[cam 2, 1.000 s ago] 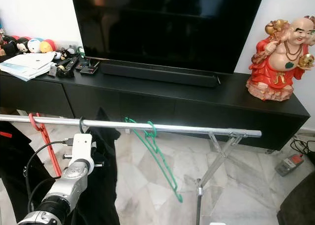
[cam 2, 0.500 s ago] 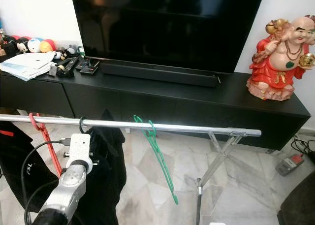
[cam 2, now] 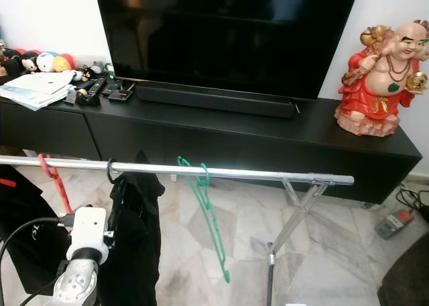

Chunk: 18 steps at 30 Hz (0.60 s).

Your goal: Hang hanger

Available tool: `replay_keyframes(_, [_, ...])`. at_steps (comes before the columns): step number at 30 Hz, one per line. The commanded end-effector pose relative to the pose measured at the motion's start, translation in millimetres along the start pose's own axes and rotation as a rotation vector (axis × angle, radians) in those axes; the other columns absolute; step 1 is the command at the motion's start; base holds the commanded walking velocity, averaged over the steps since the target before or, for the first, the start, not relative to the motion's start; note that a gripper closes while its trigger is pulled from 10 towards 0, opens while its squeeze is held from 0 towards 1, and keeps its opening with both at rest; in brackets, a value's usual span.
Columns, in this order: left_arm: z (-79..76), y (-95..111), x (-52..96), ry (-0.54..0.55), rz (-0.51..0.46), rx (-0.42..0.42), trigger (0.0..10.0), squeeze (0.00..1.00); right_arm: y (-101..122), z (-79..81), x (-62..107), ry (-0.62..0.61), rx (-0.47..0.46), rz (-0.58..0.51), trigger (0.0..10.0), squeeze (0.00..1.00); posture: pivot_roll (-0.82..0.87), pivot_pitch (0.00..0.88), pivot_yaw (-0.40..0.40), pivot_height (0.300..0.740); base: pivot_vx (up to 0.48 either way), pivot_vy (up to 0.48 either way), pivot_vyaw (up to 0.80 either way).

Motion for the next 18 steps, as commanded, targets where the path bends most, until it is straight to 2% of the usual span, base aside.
replay_keyframes(1, [5.9,5,5.2,0.033,-0.024,0.009,10.0,0.00,-2,-3.0,0.6,-0.005,0.008,0.011,10.0,0.00,0.07,0.000,-0.024,0.740,0.000,0.000,0.00])
replay_keyframes(7, [10.3,-6,11.7,0.039,0.026,0.024,10.0,0.00,-3,-2.6,0.5,-0.007,0.052,0.019,10.0,0.00,0.06,0.000,-0.005,0.740,0.000,0.000,0.00])
replay_keyframes(13, [15.1,-8,8.0,0.044,0.033,0.022,10.0,0.00,-5,2.0,0.1,0.021,0.110,0.041,10.0,0.00,0.05,0.000,0.010,0.740,0.000,0.000,0.71])
replay_keyframes(18, [18.4,-8,6.4,0.058,0.036,0.033,10.0,0.00,-7,4.1,-0.1,0.028,0.115,0.051,10.0,0.00,0.06,0.000,0.015,0.740,0.000,0.000,0.80])
Point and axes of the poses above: a point about 5 cm out from each wrist's last joint towards the gripper, its own x axis pointing back from the gripper into the wrist, its own y axis along the axis of the wrist's last joint, z = x × y, the point moved 3 cm from there along -x, pointing out of the wrist towards the gripper, and after that the axes turned 6 degrees about -x, right-handed, at the moved point
